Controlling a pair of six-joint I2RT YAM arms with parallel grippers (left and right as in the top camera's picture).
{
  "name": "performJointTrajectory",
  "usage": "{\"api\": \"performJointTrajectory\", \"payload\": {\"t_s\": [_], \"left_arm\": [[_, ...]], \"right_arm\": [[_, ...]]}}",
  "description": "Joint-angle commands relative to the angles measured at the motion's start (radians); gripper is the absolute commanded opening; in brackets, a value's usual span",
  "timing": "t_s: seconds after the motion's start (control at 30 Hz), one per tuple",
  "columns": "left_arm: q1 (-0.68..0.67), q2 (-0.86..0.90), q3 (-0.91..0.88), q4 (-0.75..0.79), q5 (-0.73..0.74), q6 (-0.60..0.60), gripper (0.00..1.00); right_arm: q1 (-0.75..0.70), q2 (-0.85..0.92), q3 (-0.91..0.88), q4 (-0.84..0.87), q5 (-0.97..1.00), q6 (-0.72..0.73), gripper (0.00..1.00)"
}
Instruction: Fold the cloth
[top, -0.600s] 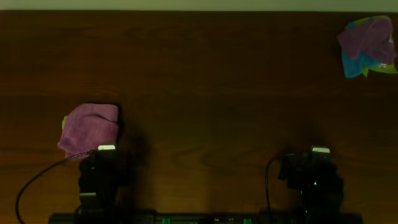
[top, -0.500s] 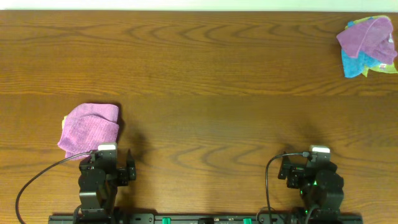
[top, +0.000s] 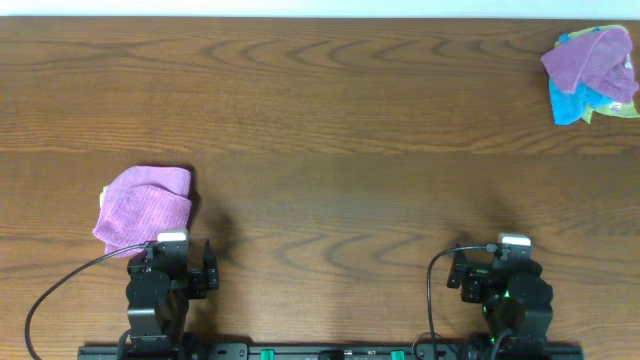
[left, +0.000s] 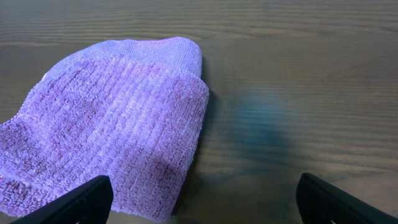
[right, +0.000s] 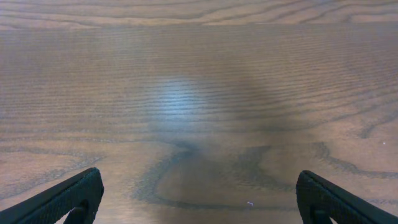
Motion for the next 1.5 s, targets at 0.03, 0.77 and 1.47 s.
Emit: {"api": "performJointTrajectory", "payload": {"t_s": [0.03, 0.77, 1.47], "left_arm": [[0.006, -0.007, -0.010, -0.002, -0.018, 0.006, 0.95], [0.006, -0.007, -0.010, -0.002, -0.017, 0.006, 0.95], [0.006, -0.007, -0.010, -0.002, -0.017, 0.006, 0.95]], "right_arm": [[-0.013, -0.006, -0.014, -0.001, 0.011, 0.018, 0.99], [-0.013, -0.005, -0.011, -0.001, 0.010, 0.018, 0.99], [-0.151, 0.640, 0.471, 0.095, 0.052, 0.210, 0.99]]}}
